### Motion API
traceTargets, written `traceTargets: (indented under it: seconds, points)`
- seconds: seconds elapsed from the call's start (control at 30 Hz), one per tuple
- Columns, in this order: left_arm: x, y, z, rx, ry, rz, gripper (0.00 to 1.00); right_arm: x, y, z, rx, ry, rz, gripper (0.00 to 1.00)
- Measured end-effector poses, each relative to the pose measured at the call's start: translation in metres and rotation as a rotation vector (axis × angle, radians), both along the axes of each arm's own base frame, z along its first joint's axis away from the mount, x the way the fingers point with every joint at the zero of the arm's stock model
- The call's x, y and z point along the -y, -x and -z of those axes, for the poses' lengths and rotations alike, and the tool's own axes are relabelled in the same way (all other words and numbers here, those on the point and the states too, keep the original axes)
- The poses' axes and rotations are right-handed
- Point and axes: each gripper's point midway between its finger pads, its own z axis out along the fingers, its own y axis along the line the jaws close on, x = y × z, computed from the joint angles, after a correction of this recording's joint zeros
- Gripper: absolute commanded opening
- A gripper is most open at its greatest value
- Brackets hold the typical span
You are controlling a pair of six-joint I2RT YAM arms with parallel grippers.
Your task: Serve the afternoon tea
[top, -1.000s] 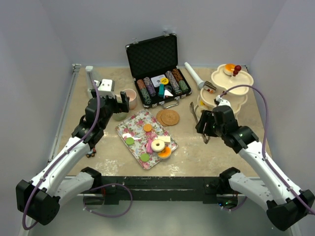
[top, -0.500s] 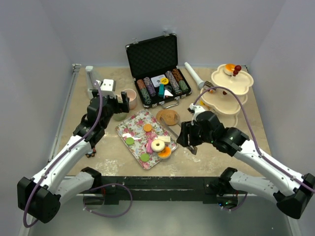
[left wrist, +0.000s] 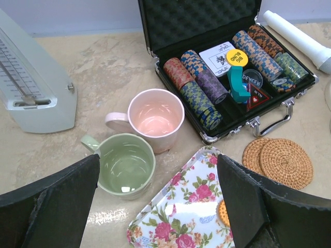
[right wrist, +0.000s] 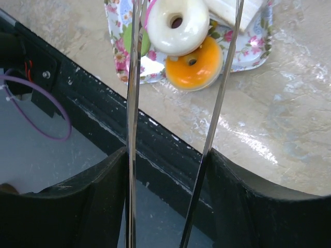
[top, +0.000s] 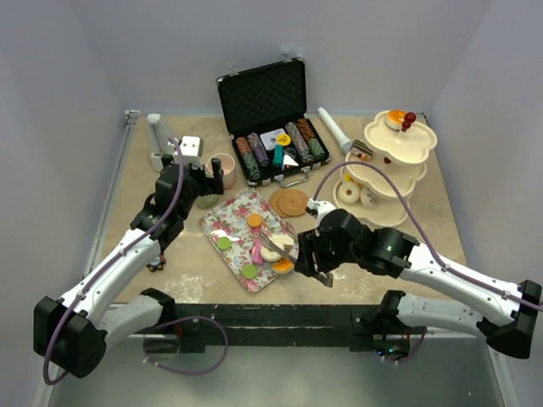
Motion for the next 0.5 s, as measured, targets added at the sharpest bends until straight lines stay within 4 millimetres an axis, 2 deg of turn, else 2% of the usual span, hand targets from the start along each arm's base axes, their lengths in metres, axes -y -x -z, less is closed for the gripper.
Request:
traceTargets:
  seconds: [0.2, 0.5]
  points:
    - [0.001, -0.001, 0.003, -0.009, -0.004, 0.0, 1.0, -0.011, 0.021, 0.005, -0.027, 0.012, -0.059, 0.64]
    - [0.001, -0.001, 0.003, -0.009, -0.004, 0.0, 1.0, -0.013, 0.026, 0.023, -0.038, 0.095, -0.063, 0.62]
